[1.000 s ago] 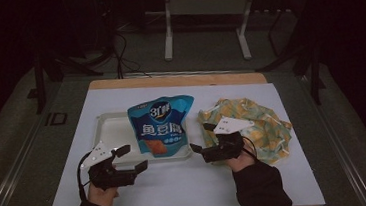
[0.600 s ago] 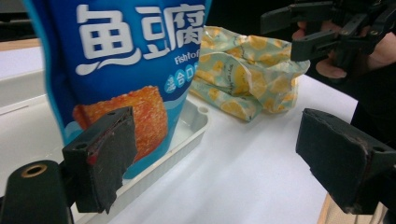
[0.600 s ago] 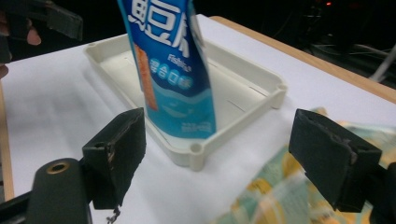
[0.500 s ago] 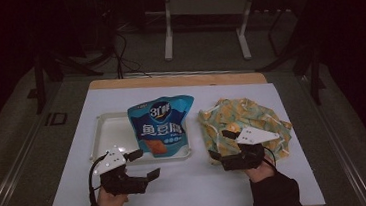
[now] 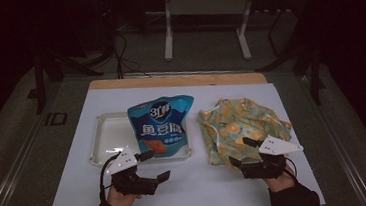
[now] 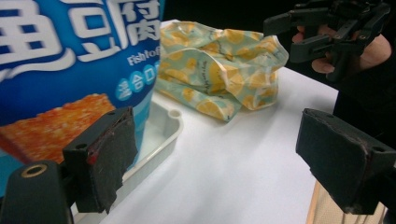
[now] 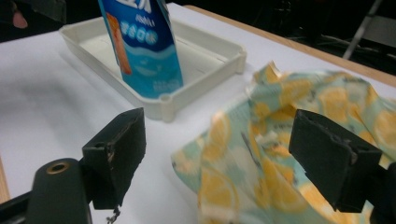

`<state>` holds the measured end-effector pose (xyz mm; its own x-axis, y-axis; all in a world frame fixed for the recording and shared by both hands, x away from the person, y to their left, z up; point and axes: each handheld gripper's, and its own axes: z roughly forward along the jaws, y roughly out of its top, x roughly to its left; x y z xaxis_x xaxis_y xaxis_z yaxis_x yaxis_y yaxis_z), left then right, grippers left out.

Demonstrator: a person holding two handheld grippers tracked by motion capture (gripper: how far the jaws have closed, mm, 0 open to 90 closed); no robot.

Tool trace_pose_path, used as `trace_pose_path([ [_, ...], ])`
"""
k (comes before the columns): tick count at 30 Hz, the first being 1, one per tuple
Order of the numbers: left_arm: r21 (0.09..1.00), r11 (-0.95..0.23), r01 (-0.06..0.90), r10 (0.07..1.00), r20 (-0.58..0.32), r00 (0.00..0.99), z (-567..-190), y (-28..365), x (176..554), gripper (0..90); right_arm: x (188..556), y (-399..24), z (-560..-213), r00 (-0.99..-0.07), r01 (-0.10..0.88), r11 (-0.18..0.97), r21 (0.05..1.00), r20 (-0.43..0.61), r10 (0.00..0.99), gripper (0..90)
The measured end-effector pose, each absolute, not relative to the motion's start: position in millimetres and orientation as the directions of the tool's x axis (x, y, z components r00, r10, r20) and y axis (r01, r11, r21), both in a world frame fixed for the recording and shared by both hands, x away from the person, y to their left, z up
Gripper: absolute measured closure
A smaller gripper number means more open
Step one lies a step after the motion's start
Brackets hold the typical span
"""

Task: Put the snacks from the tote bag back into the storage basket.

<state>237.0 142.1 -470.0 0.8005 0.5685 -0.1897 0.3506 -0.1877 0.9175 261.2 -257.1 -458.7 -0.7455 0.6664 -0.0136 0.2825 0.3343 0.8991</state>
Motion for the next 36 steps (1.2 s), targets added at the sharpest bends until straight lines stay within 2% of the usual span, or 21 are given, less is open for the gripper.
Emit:
trace_pose_path([
  [12, 0.905, -0.237, 0.353, 0.534, -0.182, 0.826, -487, 122, 244, 13.2, 252, -283, -466, -0.694, 0.286, 0.306, 0.908, -0.024, 0.72, 18.5],
  [26, 0.897, -0.271, 0.35, 0.534, -0.162, 0.83, -497, 118, 244, 13.1, 246, -304, -478, -0.62, 0.261, 0.262, 0.929, -0.046, 0.783, 16.6],
  [36, 0.897, -0.27, 0.35, 0.554, -0.152, 0.819, -501, 125, 243, 13.1, 247, -302, -481, -0.638, 0.255, 0.267, 0.929, -0.046, 0.769, 16.2],
])
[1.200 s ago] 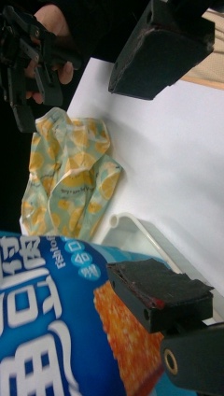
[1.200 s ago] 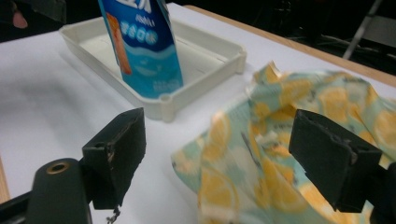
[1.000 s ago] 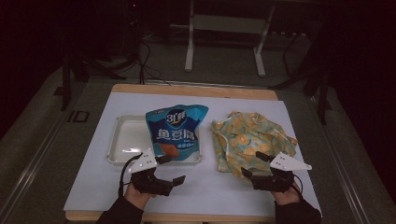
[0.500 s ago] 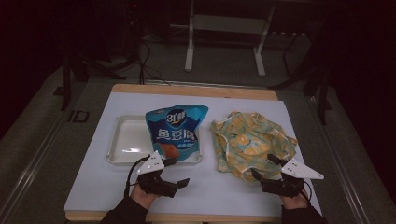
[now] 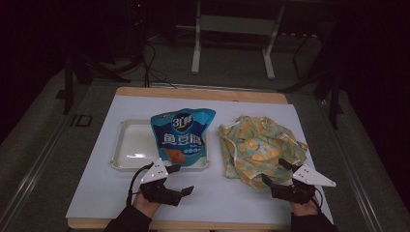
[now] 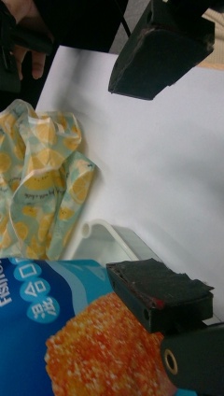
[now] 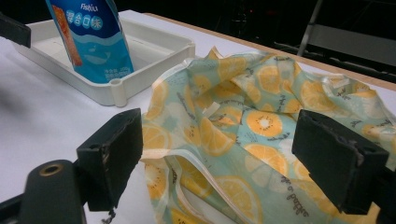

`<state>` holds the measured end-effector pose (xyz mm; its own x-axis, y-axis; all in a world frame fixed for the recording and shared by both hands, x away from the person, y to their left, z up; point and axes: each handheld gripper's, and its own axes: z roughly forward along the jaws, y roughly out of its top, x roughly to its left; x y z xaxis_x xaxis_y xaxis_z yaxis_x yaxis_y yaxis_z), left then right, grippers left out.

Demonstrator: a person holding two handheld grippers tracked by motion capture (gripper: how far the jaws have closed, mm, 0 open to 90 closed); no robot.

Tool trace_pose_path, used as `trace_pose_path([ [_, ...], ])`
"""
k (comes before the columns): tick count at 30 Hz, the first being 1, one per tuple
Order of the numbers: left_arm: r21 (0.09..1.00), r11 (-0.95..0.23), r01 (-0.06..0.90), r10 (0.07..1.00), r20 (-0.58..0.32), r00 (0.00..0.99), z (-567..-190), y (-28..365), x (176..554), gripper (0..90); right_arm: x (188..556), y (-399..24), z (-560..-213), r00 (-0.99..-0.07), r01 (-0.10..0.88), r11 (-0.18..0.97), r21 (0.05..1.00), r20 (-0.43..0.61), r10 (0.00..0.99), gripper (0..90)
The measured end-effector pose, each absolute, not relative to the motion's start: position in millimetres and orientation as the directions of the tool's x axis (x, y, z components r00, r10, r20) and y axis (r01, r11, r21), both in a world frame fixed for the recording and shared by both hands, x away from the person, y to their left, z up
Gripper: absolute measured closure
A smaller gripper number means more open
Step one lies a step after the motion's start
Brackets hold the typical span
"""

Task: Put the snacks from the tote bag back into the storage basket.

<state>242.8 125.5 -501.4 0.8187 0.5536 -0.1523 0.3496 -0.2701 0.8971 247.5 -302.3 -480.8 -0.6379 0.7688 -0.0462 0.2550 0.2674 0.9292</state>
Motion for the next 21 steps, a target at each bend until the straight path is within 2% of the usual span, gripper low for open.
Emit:
trace_pose_path([
  [21, 0.897, -0.266, 0.352, 0.568, -0.15, 0.809, -505.0, 130.5, 238.9, 13.1, 246.7, -304.7, -481.8, -0.638, 0.23, 0.25, 0.94, -0.049, 0.769, 16.5],
])
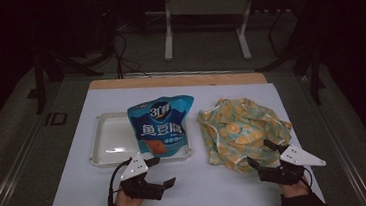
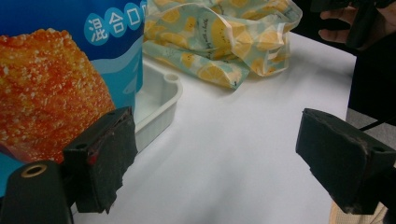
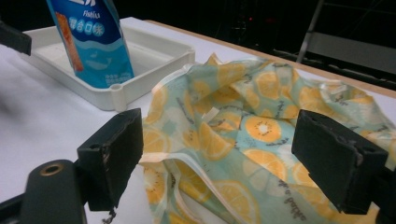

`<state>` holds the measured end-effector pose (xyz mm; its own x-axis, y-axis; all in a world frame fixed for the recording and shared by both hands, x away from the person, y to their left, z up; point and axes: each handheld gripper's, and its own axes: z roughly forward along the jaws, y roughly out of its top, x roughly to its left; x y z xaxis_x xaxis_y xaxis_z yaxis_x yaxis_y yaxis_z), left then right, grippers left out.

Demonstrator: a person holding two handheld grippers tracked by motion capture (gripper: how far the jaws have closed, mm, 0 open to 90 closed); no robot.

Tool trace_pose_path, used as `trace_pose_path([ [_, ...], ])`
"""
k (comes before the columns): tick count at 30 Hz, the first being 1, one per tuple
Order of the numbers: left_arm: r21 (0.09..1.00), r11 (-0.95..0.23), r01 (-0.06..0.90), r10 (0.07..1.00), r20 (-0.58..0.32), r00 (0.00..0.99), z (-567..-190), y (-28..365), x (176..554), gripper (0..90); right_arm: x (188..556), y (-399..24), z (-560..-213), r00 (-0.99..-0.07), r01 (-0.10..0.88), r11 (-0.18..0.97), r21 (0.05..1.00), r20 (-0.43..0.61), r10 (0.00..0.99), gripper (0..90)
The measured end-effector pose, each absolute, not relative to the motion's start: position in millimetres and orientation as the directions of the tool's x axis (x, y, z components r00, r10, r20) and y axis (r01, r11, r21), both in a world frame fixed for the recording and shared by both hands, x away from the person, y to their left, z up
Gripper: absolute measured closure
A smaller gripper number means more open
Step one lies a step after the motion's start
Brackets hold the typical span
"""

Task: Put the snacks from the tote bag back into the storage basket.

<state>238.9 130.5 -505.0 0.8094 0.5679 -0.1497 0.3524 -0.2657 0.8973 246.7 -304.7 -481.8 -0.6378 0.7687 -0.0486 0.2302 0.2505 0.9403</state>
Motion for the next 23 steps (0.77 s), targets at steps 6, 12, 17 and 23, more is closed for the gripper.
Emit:
trace_pose_path([
  [6, 0.901, -0.266, 0.342, 0.573, -0.138, 0.808, -504.6, 131.3, 237.9, 13.1, 246.5, -307.0, -481.4, -0.627, 0.22, 0.242, 0.945, -0.053, 0.777, 16.7],
  [12, 0.901, -0.269, 0.34, 0.574, -0.133, 0.808, -505.3, 131.3, 237.3, 13.1, 246.7, -306.9, -482.5, -0.623, 0.221, 0.242, 0.945, -0.054, 0.78, 16.7],
  [17, 0.901, -0.268, 0.34, 0.57, -0.136, 0.81, -505.4, 131.5, 237.0, 13.2, 246.4, -306.7, -482.4, -0.621, 0.219, 0.243, 0.945, -0.058, 0.782, 16.8],
  [23, 0.901, -0.271, 0.339, 0.565, -0.136, 0.814, -505.8, 130.6, 236.9, 13.1, 247.1, -307.1, -483.1, -0.622, 0.22, 0.243, 0.945, -0.056, 0.781, 16.8],
])
